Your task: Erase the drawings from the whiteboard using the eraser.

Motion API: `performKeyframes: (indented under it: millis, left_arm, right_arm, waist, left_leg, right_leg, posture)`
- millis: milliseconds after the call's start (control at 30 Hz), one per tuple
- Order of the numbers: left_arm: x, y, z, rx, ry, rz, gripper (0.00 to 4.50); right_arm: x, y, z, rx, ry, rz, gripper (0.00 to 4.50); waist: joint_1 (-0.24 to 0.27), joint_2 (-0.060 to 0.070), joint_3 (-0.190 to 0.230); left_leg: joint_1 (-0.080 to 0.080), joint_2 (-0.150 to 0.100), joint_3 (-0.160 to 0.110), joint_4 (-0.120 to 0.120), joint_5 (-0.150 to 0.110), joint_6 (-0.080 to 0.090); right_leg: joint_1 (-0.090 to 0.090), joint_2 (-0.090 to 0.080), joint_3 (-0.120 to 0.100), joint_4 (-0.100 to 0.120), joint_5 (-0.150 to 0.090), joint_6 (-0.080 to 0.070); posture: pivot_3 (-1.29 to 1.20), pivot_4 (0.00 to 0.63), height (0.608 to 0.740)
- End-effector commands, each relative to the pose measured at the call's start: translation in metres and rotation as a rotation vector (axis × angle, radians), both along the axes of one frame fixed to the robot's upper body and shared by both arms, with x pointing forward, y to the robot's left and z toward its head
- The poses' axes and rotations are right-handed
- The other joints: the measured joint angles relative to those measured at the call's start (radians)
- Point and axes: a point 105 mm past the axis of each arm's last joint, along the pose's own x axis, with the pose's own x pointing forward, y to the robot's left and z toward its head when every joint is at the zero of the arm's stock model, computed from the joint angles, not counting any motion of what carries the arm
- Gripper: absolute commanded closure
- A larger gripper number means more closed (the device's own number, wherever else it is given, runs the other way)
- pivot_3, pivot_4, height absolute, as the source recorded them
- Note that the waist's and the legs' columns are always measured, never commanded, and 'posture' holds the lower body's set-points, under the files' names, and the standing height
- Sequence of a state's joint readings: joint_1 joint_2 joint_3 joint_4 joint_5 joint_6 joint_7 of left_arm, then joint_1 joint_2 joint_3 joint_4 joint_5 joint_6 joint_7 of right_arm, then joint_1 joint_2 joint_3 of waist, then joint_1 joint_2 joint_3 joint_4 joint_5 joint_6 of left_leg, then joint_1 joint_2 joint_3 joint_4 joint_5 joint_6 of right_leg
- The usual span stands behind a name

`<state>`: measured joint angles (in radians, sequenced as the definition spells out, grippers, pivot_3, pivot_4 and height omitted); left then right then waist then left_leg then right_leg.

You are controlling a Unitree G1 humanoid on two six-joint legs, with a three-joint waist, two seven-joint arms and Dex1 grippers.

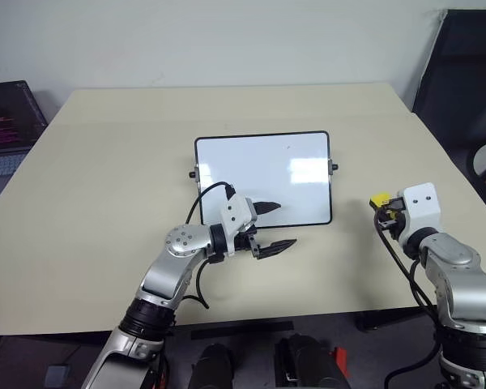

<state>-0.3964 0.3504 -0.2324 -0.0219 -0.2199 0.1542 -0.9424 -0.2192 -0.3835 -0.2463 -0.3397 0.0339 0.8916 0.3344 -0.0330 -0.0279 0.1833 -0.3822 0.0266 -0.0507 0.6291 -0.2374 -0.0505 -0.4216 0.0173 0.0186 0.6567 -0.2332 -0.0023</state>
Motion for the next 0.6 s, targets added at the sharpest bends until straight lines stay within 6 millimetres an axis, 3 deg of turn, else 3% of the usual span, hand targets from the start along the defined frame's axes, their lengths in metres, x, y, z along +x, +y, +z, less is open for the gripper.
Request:
performKeyframes:
  millis: [33, 600]
  left_arm:
    - [-0.003, -0.005, 0.007, -0.003, -0.046, -0.038, 0.0]
    - [-0.006, 0.001, 0.001, 0.039, -0.057, -0.024, 0.0]
  right_arm:
    - [0.006, -0.003, 0.012, 0.063, -0.038, -0.038, 3.33]
    - [0.021, 0.009, 0.004, 0.146, -0.014, -0.052, 3.33]
  waist:
    - [0.0, 0.0, 0.0]
    - [0.0, 0.0, 0.0]
  left_leg:
    - [0.0, 0.0, 0.0, 0.0, 0.0, 0.0]
    - [0.0, 0.0, 0.0, 0.0, 0.0, 0.0]
  right_leg:
    - [0.0, 0.0, 0.0, 0.0, 0.0, 0.0]
    - [0.0, 0.0, 0.0, 0.001, 0.0, 0.0]
  posture:
    - [0.0, 0.15, 0.74]
    - [0.0, 0.15, 0.74]
